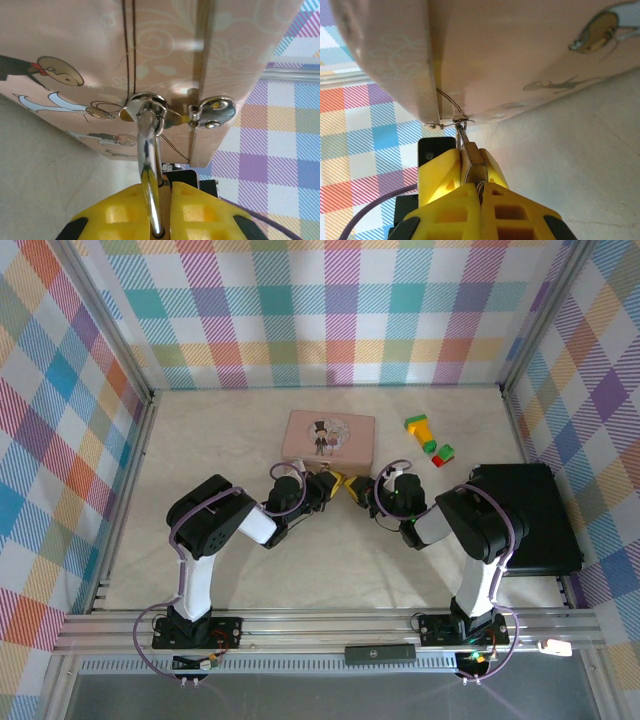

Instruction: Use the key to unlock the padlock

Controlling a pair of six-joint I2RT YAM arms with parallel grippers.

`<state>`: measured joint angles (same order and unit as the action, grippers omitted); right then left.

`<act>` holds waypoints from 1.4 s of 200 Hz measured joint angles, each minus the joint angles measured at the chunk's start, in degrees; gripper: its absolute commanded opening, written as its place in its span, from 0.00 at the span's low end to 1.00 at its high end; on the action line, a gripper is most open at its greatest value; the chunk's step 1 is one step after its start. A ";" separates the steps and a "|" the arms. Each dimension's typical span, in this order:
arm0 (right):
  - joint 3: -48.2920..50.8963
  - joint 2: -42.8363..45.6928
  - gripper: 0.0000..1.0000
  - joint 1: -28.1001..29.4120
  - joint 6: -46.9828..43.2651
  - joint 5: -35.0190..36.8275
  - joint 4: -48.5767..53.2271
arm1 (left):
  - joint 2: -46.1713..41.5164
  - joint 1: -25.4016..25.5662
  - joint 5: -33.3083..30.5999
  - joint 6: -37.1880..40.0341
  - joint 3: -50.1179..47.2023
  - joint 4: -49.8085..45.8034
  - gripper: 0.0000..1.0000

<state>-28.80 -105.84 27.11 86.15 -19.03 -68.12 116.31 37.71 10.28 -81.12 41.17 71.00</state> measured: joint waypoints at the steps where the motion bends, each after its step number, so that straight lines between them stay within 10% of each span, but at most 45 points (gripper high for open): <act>1: 0.00 0.00 0.00 -0.02 0.15 -0.04 0.02 | 0.04 0.00 0.02 0.02 0.00 0.04 0.00; 71: 0.42 3.41 0.00 -2.10 26.75 -2.67 3.15 | 3.32 -0.04 3.45 13.77 2.08 6.36 0.00; 166: -4.37 10.64 0.00 -4.52 32.37 0.20 15.61 | 7.19 0.04 1.84 19.06 8.94 13.14 0.00; 280: -13.16 18.51 0.44 -7.34 -12.33 -8.76 41.64 | 3.39 -0.07 -6.99 14.93 6.12 -9.33 0.00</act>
<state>-41.95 -87.33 19.77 73.82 -27.79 -26.48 119.70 37.65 3.29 -66.19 47.29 61.67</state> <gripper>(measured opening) 0.409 0.104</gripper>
